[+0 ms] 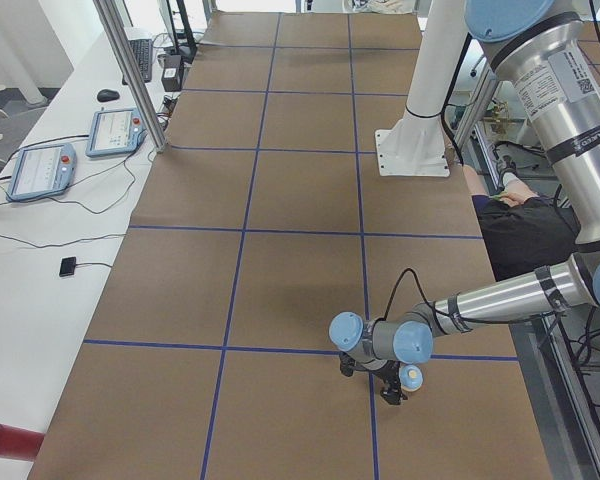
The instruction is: Place and press bell with both arms
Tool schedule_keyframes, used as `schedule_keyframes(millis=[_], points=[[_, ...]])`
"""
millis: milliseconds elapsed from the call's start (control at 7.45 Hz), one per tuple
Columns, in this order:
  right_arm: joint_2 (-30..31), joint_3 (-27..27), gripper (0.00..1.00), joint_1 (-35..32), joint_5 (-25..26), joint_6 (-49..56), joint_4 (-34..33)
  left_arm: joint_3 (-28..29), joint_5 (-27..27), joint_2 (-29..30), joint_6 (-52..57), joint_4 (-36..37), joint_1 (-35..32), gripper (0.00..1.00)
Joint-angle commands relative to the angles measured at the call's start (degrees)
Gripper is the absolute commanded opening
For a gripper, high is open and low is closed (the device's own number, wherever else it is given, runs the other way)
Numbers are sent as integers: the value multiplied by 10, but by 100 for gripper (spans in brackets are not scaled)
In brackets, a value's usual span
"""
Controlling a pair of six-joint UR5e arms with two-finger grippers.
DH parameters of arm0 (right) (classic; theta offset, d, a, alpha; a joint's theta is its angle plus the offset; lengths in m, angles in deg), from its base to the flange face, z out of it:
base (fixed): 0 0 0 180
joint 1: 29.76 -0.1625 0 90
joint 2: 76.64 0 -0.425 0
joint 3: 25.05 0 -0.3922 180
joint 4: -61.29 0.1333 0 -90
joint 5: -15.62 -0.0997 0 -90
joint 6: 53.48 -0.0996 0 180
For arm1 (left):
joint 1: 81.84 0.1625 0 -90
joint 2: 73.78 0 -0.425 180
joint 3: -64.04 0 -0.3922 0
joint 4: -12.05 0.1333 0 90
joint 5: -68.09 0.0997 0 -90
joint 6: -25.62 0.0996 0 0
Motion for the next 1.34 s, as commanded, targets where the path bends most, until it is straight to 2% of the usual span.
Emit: schedule_keyframes(millis=[0, 402, 671, 1207], points=[[0, 0, 100, 0, 0, 0, 0, 0, -6, -1, -2, -6, 4, 100], [0, 0, 100, 0, 0, 0, 0, 0, -7, -1, -25, -18, 10, 100], [0, 0, 100, -1, 0, 0, 0, 0, -7, -2, -67, -44, 41, 100], [-1, 0, 100, 0, 0, -3, 0, 1, -6, -28, -64, -63, 47, 100]])
